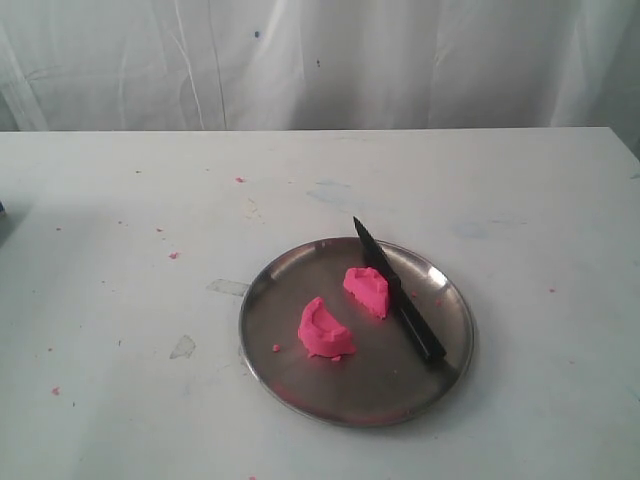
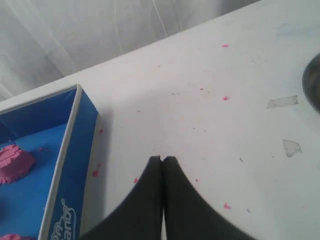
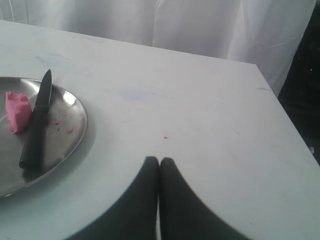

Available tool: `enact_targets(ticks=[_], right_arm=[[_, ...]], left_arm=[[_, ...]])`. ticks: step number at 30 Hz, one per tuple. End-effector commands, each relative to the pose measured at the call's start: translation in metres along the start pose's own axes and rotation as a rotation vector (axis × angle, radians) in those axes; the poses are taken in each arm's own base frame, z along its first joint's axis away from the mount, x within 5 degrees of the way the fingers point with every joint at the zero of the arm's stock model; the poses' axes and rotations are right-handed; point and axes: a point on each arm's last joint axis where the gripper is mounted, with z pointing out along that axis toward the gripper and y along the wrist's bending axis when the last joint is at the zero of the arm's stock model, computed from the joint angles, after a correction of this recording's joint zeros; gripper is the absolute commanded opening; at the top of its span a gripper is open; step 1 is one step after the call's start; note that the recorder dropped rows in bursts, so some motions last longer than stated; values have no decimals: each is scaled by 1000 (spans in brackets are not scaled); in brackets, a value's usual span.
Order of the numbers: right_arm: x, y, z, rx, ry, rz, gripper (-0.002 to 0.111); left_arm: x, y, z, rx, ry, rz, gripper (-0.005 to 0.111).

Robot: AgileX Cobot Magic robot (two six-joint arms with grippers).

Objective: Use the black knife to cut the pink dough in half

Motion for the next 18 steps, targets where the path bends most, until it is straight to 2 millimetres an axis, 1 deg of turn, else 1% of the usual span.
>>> enact_targets(ticks=[1, 10, 12, 14, 15, 16, 17, 18], right_arm=[[0, 0, 0, 6, -4, -2, 0], [0, 0, 0, 6, -4, -2, 0], [0, 0, 0, 6, -4, -2, 0], [0, 0, 0, 6, -4, -2, 0], [0, 0, 0, 6, -4, -2, 0], [0, 0, 0, 6, -4, -2, 0], [0, 0, 0, 6, -4, -2, 0], [0, 0, 0, 6, -4, -2, 0]], left_arm=[[-1, 0, -9, -23, -60, -8, 0], [1, 0, -8, -19, -45, -8, 0], [8, -2, -4, -17, -25, -3, 0], [21, -6, 3, -29, -67, -13, 0], [32, -8, 9, -54, -141, -15, 0], [36, -9, 13, -60, -159, -16, 0], [48, -12, 23, -73, -206, -71, 0], [53, -13, 26, -74, -213, -102, 0]])
